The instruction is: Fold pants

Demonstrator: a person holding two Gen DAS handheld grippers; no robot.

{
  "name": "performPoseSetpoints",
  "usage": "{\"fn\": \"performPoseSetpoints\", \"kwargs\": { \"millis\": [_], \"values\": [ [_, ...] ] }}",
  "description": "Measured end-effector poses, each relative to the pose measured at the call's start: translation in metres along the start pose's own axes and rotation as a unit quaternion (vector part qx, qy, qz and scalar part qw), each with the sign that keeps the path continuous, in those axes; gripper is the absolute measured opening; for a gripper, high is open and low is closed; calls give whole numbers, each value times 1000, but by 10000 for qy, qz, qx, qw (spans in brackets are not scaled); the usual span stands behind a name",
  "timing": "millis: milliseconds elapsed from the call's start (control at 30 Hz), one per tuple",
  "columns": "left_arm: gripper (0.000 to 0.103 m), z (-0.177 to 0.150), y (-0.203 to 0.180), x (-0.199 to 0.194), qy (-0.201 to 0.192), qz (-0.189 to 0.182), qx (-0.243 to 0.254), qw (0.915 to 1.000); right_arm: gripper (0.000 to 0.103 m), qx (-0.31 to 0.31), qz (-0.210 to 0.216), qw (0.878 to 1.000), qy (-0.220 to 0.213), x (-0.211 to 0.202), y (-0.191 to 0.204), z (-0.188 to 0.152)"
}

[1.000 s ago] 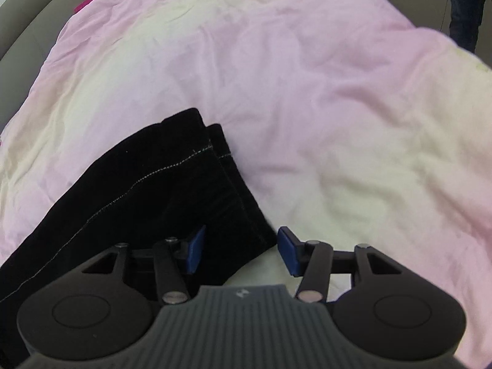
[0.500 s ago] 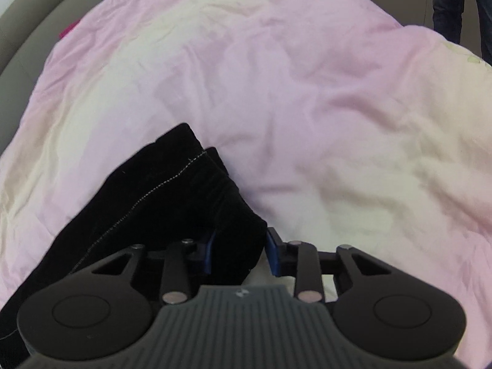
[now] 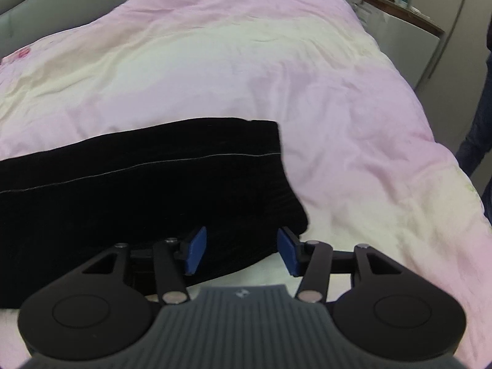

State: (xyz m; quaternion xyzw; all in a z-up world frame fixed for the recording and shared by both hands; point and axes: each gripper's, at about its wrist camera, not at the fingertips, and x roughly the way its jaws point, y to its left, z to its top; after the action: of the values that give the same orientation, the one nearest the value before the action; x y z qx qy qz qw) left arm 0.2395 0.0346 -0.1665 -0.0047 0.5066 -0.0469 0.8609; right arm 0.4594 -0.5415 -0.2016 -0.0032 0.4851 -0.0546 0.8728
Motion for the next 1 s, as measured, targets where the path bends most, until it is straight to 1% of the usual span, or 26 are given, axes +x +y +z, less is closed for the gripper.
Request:
{"fn": "performPoseSetpoints", "kwargs": {
  "millis": [67,133,233,300,333,367,400,433,467,500,567,633,700,733,833,867,933,1000],
  "values": [
    [68,-11,-20,12,30,138,257,9996,48,-281,285,9992,-43,-11,26,-10],
    [68,-16,-34,26,118,214,309,9992,48,-609,593,9964,-40,-16,58,-22],
    [68,-18,-43,42,0,303,53,9995,48,-1105,1017,9887,-25,-22,105,-43],
    [65,-11,-42,49,-120,334,-232,9991,48,-1383,1270,9822,-41,-26,129,-57],
    [54,-5,-38,48,-173,324,-407,9985,48,-1593,1412,9771,-60,-30,145,-66],
    [41,0,-36,47,-186,308,-497,9981,48,-1807,1514,9718,-84,-32,156,-73],
    [36,6,-34,44,-224,297,-544,9978,48,-2021,1597,9662,-108,-35,166,-80],
    [28,11,-35,38,-286,316,-508,9978,48,-2244,1687,9597,-137,-38,175,-87],
    [21,16,-34,33,-296,283,-467,9981,48,-2500,1821,9508,-181,-44,187,-96],
    [18,22,-32,28,-285,219,-473,9982,48,-2725,1981,9413,-229,-50,196,-104],
    [15,31,-29,17,-238,140,-493,9984,48,-3156,2238,9216,-309,-59,213,-118],
    [14,39,-26,7,-169,75,-505,9986,48,-3602,2409,9002,-430,-67,232,-132],
    [13,43,-25,1,-100,17,-471,9988,47,-4084,2558,8742,-594,-73,255,-145],
    [13,42,-24,-3,-52,-25,-475,9989,47,-4340,2619,8591,-706,-77,268,-152],
    [12,41,-19,0,120,-145,-447,9988,46,-4935,2681,8184,-1216,-85,302,-168],
    [11,38,-18,1,190,-190,-423,9987,46,-5071,2621,8087,-1419,-87,312,-172],
    [10,29,-12,4,406,-282,-416,9979,45,-5267,2582,7930,-1643,-86,330,-172],
    [10,19,-12,11,572,-347,-397,9970,45,-5414,2554,7811,-1777,-85,344,-173]
  ]
}}
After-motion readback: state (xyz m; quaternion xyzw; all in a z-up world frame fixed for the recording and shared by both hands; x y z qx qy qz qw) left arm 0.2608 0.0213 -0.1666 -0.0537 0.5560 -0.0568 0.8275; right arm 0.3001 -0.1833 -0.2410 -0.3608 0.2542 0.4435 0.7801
